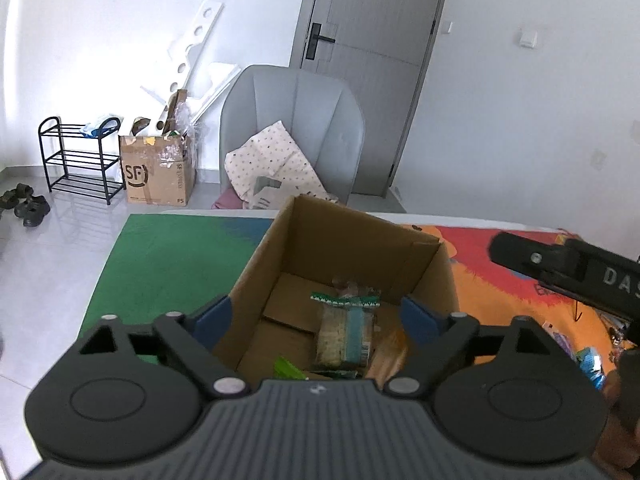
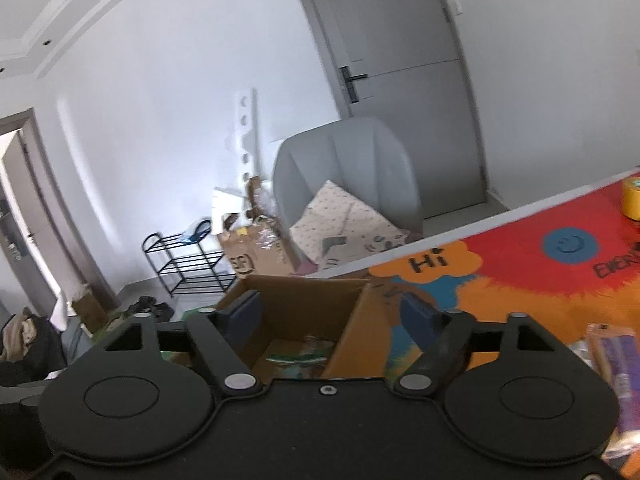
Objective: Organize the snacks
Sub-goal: 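Carry both bags over the cardboard box and open both grippers, then move both grippers back over the remaining snacks, then grasp the green triangular bag with left gripper while right grasps blue packet, then carry both bags over the cardboard box and open both grippers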
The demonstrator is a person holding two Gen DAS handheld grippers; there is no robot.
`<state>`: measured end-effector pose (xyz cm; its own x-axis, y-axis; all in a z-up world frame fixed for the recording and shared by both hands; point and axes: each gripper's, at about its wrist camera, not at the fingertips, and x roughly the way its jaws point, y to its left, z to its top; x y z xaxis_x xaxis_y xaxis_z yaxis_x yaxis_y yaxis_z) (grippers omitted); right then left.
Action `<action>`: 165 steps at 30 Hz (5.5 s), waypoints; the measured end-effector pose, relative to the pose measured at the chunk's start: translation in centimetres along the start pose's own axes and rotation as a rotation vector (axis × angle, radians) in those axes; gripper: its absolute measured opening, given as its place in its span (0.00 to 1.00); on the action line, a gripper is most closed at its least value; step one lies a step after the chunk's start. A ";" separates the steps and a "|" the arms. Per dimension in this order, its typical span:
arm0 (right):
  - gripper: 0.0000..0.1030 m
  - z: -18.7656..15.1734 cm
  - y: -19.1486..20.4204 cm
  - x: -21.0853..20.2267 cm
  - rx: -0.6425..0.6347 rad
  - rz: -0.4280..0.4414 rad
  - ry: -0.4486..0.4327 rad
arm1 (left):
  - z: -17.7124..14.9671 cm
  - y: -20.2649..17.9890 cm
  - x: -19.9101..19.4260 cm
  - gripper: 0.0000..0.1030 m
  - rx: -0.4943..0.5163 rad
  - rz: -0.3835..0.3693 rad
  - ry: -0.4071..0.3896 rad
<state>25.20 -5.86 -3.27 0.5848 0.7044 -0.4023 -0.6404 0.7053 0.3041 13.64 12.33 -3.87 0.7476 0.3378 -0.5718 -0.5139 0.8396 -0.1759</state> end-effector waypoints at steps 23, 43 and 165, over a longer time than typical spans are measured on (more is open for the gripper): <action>0.98 -3.0 -7.4 -5.8 0.092 -0.203 0.016 | -2.2 -5.6 -1.4 1.00 0.058 -0.126 -0.024; 0.97 -5.1 -13.5 -11.0 0.160 -0.253 0.003 | -5.3 -12.5 -1.4 1.00 0.178 -0.280 0.077; 0.25 -2.1 -8.2 -5.3 0.055 -0.103 -0.056 | -0.7 -4.8 -1.1 0.30 0.031 -0.127 -0.076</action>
<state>26.29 -15.55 -5.47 0.6735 0.6306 -0.3857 -0.5486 0.7761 0.3109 14.98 7.64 -2.91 0.8360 0.2584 -0.4841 -0.4009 0.8900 -0.2172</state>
